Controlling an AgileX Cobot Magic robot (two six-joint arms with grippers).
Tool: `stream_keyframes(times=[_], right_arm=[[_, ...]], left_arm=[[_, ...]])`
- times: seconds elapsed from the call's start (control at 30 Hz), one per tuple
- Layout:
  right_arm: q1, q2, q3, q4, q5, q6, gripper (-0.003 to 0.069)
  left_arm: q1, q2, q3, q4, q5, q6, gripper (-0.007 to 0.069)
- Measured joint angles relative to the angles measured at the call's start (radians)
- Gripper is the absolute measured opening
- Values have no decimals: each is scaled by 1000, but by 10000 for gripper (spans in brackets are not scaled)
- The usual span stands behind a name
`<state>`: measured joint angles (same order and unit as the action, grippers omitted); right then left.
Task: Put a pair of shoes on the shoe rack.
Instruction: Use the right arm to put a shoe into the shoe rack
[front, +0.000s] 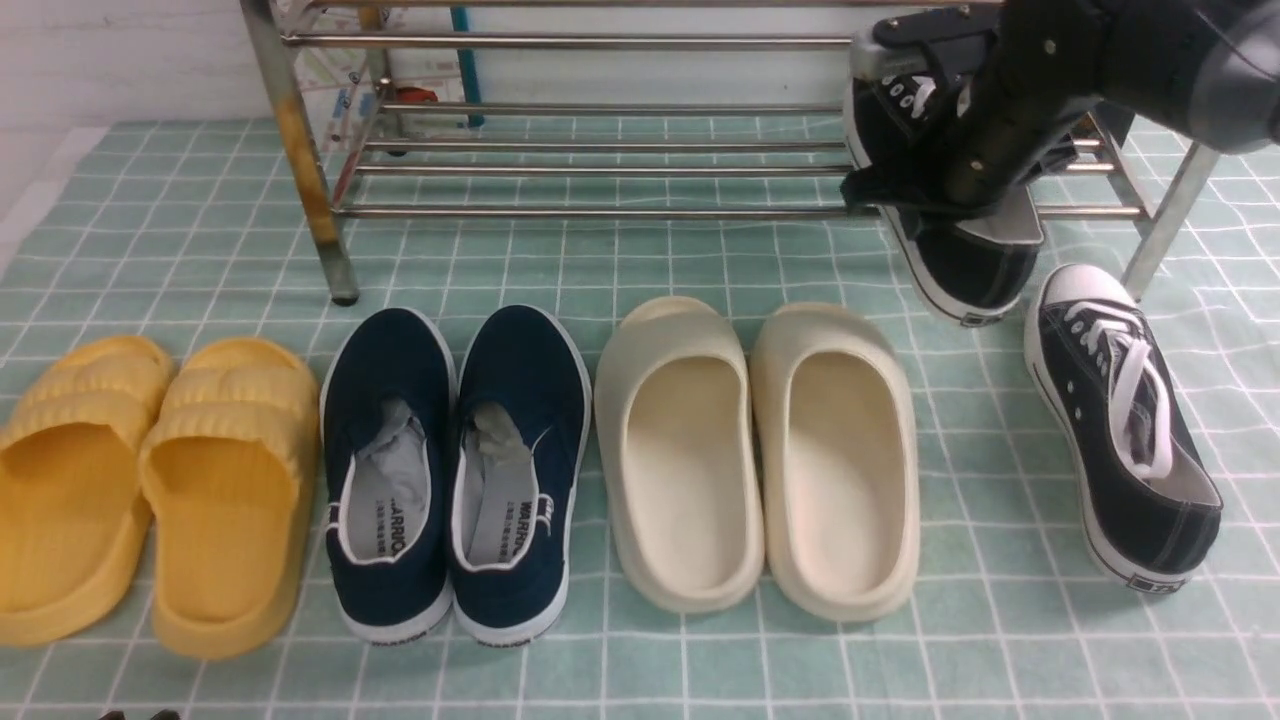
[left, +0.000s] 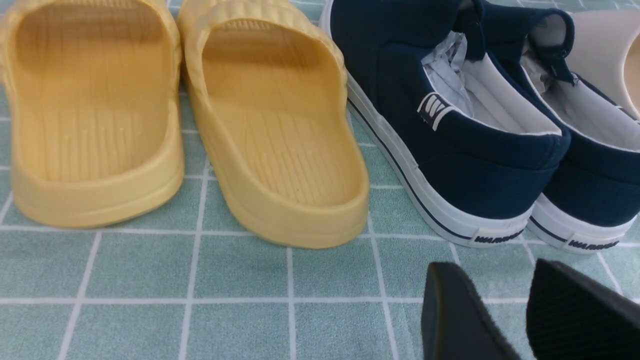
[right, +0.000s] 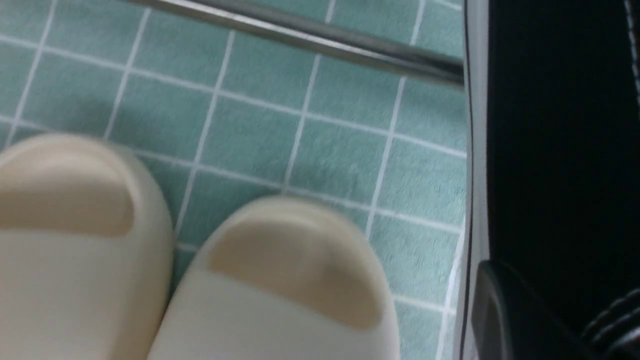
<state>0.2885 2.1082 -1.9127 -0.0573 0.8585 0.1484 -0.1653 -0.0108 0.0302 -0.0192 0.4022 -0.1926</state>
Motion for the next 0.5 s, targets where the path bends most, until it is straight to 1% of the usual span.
stream_keyframes(times=[0.2, 0.4, 0.5], right_arm=[[-33, 92, -114, 8, 3, 4, 20], [-39, 130, -155, 10, -1, 3, 27], [-39, 132, -159, 9, -17, 3, 55]], left_arm=[[0, 0, 0, 0, 0, 0, 239], [0, 0, 0, 0, 0, 0, 239], [0, 0, 0, 0, 0, 0, 239]])
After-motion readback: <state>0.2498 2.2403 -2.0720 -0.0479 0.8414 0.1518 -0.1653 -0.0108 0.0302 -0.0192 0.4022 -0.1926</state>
